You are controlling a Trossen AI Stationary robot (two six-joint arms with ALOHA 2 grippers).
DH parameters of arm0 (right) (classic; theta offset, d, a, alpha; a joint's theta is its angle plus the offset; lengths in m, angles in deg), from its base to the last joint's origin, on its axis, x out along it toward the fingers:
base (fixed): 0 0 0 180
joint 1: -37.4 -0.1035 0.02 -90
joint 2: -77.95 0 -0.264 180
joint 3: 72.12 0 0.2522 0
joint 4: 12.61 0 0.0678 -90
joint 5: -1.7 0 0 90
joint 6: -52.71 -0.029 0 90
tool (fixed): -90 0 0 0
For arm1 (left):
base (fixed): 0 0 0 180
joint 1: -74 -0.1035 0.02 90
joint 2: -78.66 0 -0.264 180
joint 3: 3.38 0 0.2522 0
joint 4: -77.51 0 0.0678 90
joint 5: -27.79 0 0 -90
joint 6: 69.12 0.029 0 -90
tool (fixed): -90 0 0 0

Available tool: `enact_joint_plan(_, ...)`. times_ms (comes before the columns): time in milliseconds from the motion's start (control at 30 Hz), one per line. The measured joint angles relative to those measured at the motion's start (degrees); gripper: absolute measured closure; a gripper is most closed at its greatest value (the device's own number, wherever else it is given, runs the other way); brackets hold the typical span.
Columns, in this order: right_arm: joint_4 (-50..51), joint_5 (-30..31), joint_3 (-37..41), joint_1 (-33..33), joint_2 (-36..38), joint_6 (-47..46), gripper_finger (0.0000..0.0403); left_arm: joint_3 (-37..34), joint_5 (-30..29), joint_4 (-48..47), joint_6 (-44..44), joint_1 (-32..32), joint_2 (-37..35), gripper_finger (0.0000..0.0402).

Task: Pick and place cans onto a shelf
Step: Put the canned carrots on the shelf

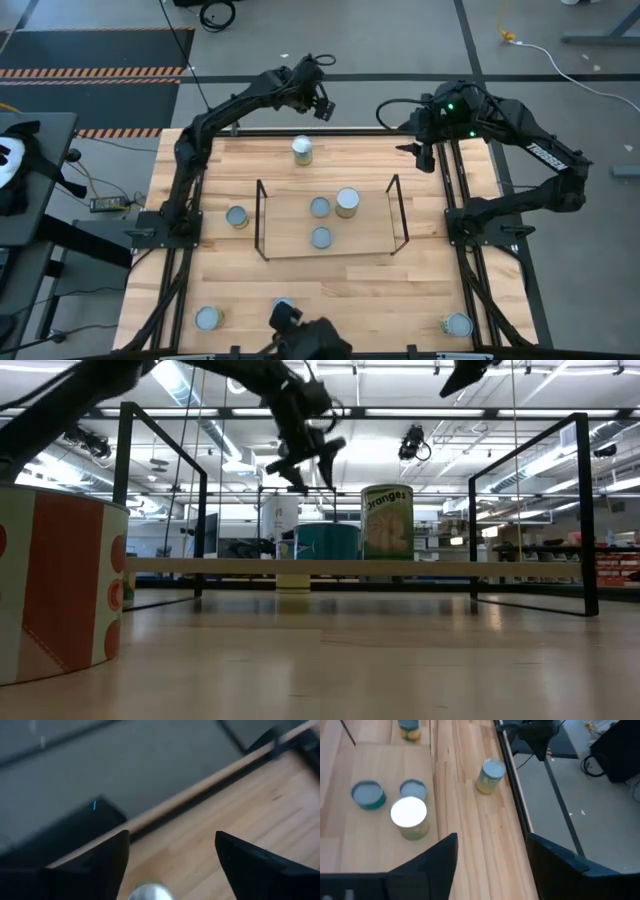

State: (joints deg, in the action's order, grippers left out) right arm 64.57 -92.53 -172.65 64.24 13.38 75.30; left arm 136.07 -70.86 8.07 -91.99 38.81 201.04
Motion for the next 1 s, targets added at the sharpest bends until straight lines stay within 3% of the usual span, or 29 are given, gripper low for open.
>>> enact_joint_plan(267, -2.58, -1.53, 4.93, 1.15, 0.2, 1.4, 0.0098, -0.52, 2.48, -14.93, -6.2, -1.92, 4.74, 0.0049)
enact_joint_plan(533, -2.71, -1.46, 6.06, 1.19, -0.02, -0.96, 0.0067, -0.59, 5.09, -13.79, -7.42, -1.21, 7.36, 0.0048)
enact_joint_plan(1000, -3.82, -1.68, 6.03, 1.43, -0.02, -3.05, 0.0066, -1.26, 5.36, -13.16, -11.14, 0.27, 9.46, 0.0048)
